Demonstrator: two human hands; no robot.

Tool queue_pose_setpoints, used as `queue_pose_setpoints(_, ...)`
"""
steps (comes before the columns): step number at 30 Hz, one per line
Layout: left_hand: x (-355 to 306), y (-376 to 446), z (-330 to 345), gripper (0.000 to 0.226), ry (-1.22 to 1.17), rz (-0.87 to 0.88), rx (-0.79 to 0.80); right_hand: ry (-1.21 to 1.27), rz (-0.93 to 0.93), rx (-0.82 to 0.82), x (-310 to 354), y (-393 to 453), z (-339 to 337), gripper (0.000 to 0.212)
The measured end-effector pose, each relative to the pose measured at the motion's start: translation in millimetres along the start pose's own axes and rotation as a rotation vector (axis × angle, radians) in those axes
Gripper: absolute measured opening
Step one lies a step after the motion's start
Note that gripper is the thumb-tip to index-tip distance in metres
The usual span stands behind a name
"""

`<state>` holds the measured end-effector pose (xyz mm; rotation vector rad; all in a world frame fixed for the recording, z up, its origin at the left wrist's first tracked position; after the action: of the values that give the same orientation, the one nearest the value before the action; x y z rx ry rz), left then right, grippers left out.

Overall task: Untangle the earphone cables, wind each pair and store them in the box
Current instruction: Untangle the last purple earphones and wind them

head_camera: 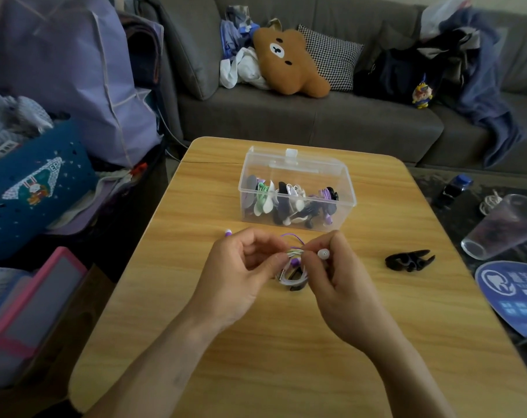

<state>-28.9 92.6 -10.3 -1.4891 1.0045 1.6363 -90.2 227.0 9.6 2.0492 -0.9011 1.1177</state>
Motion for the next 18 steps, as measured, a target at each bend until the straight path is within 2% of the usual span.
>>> queue_pose_setpoints(4,3.5,-2.7,0.5,0.013,0.028,0.023,-0.067,-0.169,0.005,0.07,2.1,-2.5,4.8,0.018)
queue_pose_setpoints(11,-1.0,-9.2,14.5,0.01,0.067,0.102,-0.099,-0.431,0.023,0.126,-9.0,0.7,-7.4,0.016)
queue_pose_setpoints(15,-12.6,-10.9,25.4,0.017,0.463,0.314,-0.068,-0.455,0.07,-0.018,-19.9,7.4,-39.7,0.015)
queue_pose_setpoints(18,-10.9,-19.1,56.6,0.028,0.782,0.534,0.146,-0.331,0.16,-0.138,-35.1,11.4,-69.0,0.019)
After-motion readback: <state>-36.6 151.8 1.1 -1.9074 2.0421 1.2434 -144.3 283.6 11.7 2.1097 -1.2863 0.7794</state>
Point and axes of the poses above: each hand's wrist, its own y-axis towards the middle knuckle, its own z-axis out of the palm, x = y × z, the point moved 10 cm from there along y, towards the middle knuckle, and after that the axes turned 1 degree about -x, right-handed, at the moved point
